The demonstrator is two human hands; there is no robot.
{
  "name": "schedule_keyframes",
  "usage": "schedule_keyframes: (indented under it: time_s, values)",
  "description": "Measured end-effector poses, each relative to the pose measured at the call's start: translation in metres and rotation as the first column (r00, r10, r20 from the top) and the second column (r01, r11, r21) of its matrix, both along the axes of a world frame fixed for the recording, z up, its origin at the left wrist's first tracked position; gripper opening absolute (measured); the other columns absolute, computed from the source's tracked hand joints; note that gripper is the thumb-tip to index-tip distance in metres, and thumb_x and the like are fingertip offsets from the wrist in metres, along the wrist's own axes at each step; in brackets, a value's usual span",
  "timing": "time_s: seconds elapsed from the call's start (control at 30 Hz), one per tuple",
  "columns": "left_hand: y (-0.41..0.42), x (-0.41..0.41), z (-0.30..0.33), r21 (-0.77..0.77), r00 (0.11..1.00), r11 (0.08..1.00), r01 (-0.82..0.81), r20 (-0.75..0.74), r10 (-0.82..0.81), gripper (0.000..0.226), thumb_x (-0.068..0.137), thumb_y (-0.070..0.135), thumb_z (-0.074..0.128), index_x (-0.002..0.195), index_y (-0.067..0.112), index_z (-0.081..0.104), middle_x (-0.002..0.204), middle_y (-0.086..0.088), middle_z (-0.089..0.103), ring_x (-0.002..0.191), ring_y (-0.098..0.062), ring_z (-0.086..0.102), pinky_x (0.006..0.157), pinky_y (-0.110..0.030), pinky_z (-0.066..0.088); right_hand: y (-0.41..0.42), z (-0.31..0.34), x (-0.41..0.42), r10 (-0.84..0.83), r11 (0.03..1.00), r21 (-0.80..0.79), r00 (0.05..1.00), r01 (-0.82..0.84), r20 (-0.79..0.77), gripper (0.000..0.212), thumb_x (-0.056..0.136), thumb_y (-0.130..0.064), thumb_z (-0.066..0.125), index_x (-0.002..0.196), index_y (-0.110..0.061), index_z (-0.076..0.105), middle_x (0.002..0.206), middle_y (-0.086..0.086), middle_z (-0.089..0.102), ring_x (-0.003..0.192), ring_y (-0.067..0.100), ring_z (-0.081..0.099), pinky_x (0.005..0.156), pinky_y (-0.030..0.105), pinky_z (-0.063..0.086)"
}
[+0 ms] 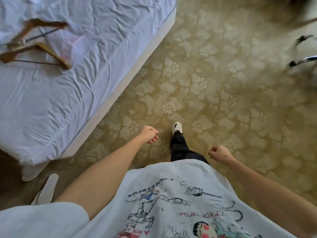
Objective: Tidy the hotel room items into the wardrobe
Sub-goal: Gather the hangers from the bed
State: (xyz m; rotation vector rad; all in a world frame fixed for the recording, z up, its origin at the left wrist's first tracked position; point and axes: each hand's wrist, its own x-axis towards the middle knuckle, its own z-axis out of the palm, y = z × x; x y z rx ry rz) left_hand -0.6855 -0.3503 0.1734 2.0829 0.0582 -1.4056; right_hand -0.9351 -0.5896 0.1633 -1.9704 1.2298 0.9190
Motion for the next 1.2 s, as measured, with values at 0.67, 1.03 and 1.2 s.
schedule_keyframes:
  time_s: [0.67,1.03,1.2]
  values:
    - [-0.160,0.329,-0.025,0.172,0.840,0.827,-0.535,0.010,0.542,0.018,0.096,0.012,0.058,0.087,0.001,0.069,0.075,-0.010,0.068,0.057,-0.018,0.059,0.049,-0.022,0.047,-0.182,0.036,0.584,0.587,0.789,0.012,0.759,-0.614,0.282,0.023,0.092,-0.022,0.055,0.103,-0.014,0.073,0.098,0.006,0.071,0.091,0.024,0.065,0.071,0.032,0.049]
    - [-0.222,0.553,0.003,0.035,0.625,0.624,-0.781,0.020,0.780,0.016,0.087,0.013,0.062,0.082,0.001,0.071,0.076,-0.012,0.073,0.055,-0.017,0.061,0.052,-0.025,0.050,-0.284,0.037,0.850,0.785,0.611,-0.053,0.596,-0.790,0.170,0.019,0.093,-0.017,0.060,0.104,-0.010,0.075,0.097,0.006,0.075,0.091,0.021,0.067,0.075,0.027,0.050]
    - [-0.249,0.617,0.010,-0.003,0.545,0.545,-0.838,-0.005,0.838,0.018,0.090,0.018,0.062,0.088,0.003,0.071,0.076,-0.007,0.073,0.058,-0.015,0.062,0.052,-0.023,0.050,-0.308,0.029,0.934,0.822,0.566,-0.041,0.561,-0.823,0.097,0.020,0.092,-0.017,0.061,0.103,-0.010,0.076,0.098,0.009,0.075,0.098,0.025,0.067,0.084,0.031,0.049]
